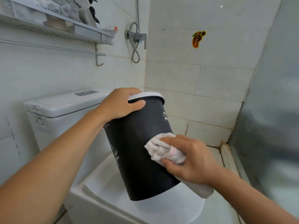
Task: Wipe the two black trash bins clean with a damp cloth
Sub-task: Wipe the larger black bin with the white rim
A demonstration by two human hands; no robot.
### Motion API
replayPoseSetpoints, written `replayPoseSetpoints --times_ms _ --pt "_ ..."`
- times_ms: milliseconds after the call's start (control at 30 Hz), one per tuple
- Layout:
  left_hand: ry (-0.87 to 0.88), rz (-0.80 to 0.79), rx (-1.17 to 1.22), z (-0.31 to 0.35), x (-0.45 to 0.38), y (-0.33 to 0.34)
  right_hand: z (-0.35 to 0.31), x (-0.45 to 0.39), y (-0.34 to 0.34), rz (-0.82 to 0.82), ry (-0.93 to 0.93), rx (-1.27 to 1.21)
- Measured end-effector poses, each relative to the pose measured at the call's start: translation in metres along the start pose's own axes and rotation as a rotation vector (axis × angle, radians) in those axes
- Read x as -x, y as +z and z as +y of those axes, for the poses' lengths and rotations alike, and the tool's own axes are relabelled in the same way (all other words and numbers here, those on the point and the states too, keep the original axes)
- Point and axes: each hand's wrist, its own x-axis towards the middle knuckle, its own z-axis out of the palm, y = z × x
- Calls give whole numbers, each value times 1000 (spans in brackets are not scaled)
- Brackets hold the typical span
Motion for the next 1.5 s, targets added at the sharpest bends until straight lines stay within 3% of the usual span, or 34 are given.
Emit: replayPoseSetpoints --times_ms 233,500,633,800,900,1033,1167,1333,1400,1500 --pt "36 -29 11 12 2 3 11 -39 2 243 204 -109" --pt "9 23 -49 4 2 1 5 40 5 1 32 3" --pt "40 -18 -38 15 3 4 5 24 0 76 -43 151" --pt "42 -33 -67 26 3 8 6 -23 -6 201 138 37" --pt "18 -17 -47 19 4 4 4 -13 1 170 128 -9" --pt "-29 3 -53 7 5 -1 13 44 7 43 23 51" --pt "-25 -3 -47 4 5 -2 25 62 7 23 -107 130" --pt "-11 1 -53 4 5 -2 29 28 12 247 319 -14" --pt "-20 3 -65 2 5 -3 23 28 15 250 274 7" --pt "0 -5 -70 0 5 -2 13 47 14 109 76 -58"
